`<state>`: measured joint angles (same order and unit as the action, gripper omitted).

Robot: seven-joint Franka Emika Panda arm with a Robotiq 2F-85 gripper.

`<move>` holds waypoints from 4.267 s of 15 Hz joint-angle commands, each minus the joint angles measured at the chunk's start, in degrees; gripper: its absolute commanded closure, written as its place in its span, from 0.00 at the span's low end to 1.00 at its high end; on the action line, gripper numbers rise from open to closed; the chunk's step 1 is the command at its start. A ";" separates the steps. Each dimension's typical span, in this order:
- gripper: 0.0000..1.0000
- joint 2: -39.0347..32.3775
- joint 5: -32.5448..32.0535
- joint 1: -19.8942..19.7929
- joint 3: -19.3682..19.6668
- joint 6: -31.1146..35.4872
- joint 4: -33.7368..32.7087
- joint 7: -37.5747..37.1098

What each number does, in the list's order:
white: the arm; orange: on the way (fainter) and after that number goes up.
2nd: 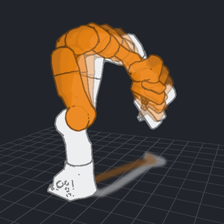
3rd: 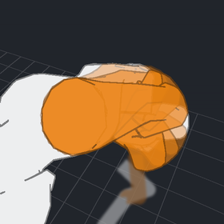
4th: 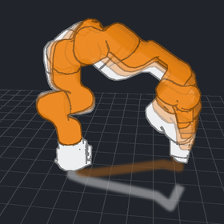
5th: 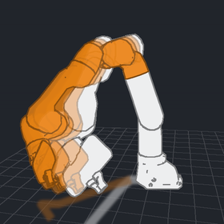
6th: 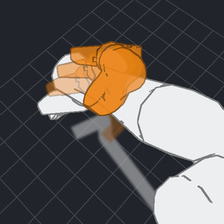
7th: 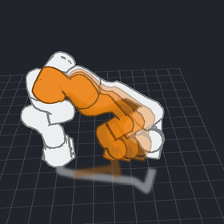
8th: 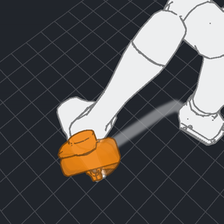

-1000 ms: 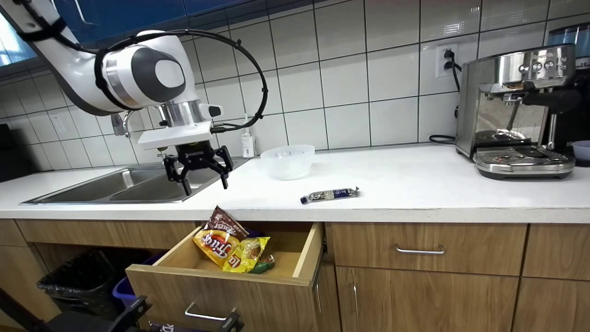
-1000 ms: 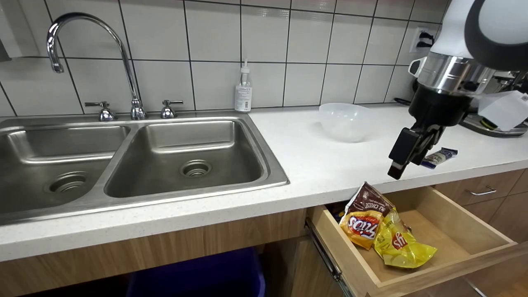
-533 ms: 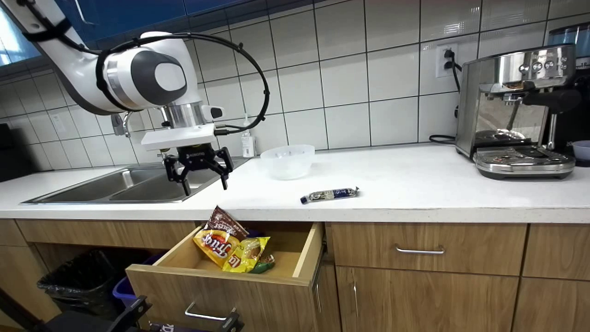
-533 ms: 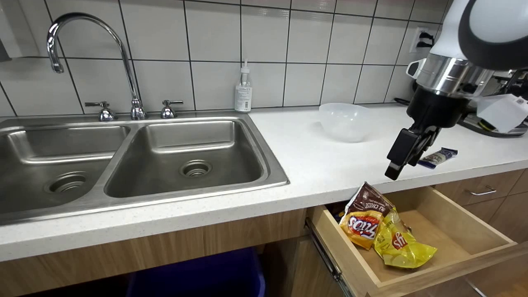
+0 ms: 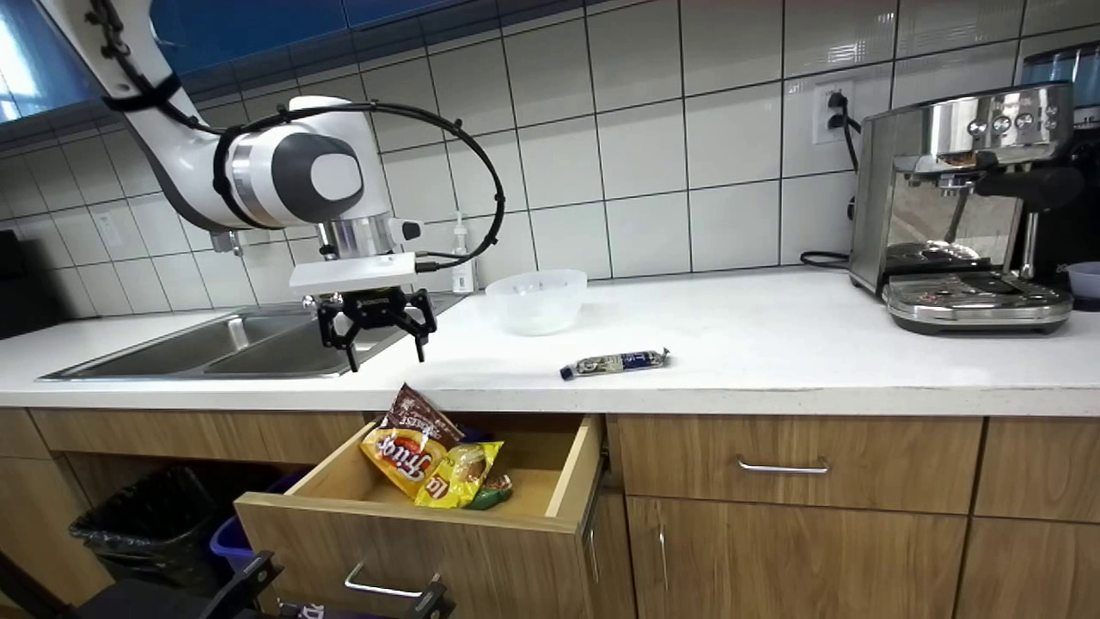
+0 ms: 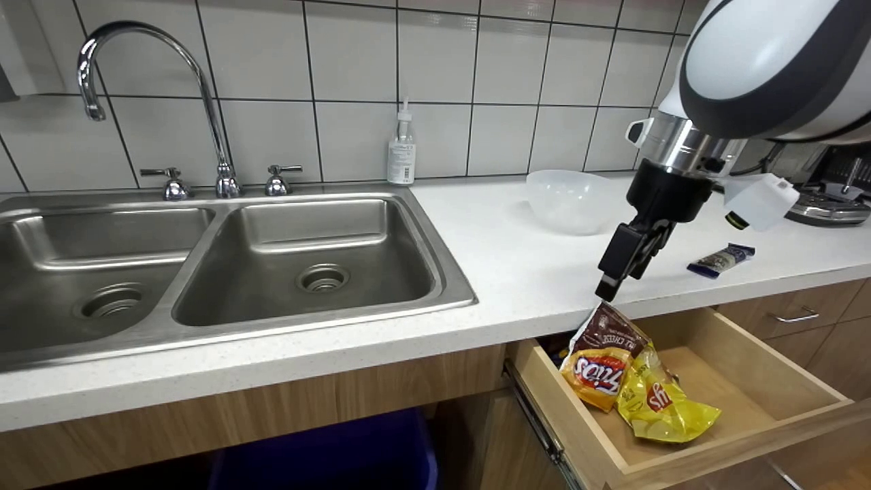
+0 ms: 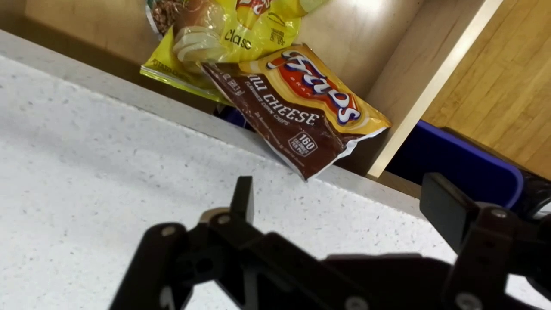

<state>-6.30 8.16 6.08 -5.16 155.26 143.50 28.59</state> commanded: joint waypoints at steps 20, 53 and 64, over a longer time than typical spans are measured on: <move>0.00 -9.18 -0.80 -4.91 -8.17 -0.33 -5.83 3.90; 0.00 7.04 -0.53 -4.83 -3.07 -4.59 10.23 4.73; 0.00 11.99 -1.38 -3.16 -0.17 -6.62 10.61 1.98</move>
<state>1.89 7.95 1.87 -6.59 151.23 153.10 32.78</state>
